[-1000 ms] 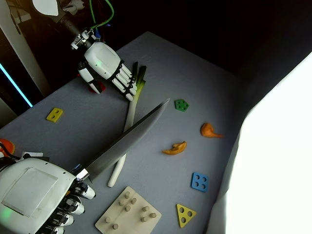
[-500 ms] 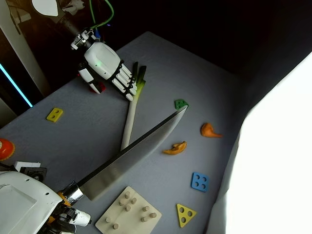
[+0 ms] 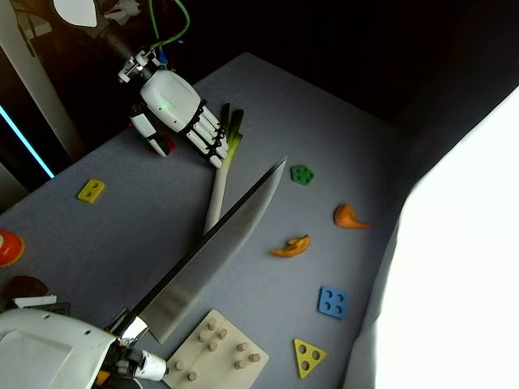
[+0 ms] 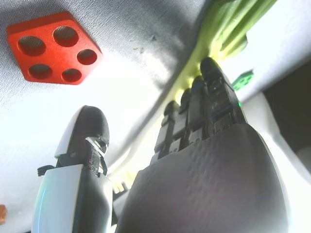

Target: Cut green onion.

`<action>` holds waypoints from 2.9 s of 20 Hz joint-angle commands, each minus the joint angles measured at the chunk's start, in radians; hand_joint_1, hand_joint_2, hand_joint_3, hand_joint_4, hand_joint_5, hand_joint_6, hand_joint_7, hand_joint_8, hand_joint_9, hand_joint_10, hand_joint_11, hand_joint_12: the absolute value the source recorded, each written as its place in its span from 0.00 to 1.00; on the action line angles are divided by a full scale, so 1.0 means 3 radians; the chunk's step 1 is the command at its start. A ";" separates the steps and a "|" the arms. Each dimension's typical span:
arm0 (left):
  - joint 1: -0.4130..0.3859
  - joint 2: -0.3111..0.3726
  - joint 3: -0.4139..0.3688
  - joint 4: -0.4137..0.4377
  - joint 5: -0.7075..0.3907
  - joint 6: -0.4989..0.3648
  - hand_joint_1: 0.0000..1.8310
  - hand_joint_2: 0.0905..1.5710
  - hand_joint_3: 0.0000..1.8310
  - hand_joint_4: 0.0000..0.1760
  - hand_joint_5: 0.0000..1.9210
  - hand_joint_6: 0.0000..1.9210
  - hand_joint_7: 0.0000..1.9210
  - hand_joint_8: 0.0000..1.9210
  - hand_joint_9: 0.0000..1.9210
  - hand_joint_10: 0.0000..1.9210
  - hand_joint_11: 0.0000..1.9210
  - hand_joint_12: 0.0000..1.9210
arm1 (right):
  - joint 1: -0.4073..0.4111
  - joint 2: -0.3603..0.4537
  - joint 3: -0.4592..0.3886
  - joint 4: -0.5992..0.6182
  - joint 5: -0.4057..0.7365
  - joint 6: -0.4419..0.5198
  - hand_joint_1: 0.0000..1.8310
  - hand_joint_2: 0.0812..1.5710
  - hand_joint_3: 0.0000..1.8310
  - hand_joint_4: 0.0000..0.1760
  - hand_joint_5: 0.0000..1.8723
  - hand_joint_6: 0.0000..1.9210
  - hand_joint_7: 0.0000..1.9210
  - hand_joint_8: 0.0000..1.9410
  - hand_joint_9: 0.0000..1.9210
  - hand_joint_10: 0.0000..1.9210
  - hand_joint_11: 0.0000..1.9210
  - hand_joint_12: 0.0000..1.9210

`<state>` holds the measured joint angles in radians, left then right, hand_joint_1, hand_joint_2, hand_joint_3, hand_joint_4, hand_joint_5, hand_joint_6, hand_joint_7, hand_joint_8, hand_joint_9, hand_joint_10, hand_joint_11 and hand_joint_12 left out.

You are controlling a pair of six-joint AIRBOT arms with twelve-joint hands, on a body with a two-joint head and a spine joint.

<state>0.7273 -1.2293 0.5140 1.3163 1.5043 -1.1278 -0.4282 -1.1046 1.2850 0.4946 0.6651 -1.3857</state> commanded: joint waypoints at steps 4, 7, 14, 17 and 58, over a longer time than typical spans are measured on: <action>-0.0004 0.0012 0.0014 0.0188 0.0175 -0.0004 0.34 0.85 0.00 0.16 0.00 0.00 0.00 0.00 0.01 0.00 0.00 0.17 | 0.0044 0.0039 0.0204 -0.0374 0.0386 0.0411 0.83 0.66 0.19 1.00 0.75 1.00 0.83 1.00 0.87 1.00 0.90 1.00; -0.0010 0.0012 0.0015 0.0215 0.0175 -0.0004 0.35 0.84 0.00 0.18 0.00 0.00 0.00 0.00 0.00 0.00 0.00 0.16 | -0.0012 0.0035 0.0364 -0.0522 0.0460 0.0628 0.84 0.64 0.19 1.00 0.74 1.00 0.82 1.00 0.86 1.00 0.89 1.00; -0.0051 0.0032 0.0016 0.0307 0.0175 0.0047 0.32 0.86 0.00 0.20 0.00 0.00 0.00 0.00 0.00 0.00 0.00 0.10 | -0.0072 -0.0028 0.0526 -0.0555 0.0492 0.0767 0.85 0.64 0.19 1.00 0.77 1.00 0.84 1.00 0.88 1.00 0.92 1.00; -0.0083 0.0060 0.0011 0.0308 0.0175 0.0095 0.33 0.86 0.00 0.20 0.00 0.00 0.00 0.00 0.02 0.01 0.00 0.16 | -0.0118 -0.0077 0.0605 -0.0555 0.0508 0.0769 0.84 0.64 0.20 1.00 0.75 1.00 0.83 1.00 0.87 1.00 0.89 1.00; -0.0855 0.0836 0.0062 0.0432 -0.1220 0.1642 0.35 0.86 0.00 0.15 0.01 0.00 0.00 0.00 0.01 0.00 0.00 0.11 | -0.0369 -0.0755 0.1614 -0.0646 0.0454 0.1164 0.85 0.60 0.22 1.00 0.76 1.00 0.84 1.00 0.87 1.00 0.90 1.00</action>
<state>0.4816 -0.9821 0.5293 1.3628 1.1175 -0.6426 -0.5423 -1.3399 1.7622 0.2905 0.6777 -1.0389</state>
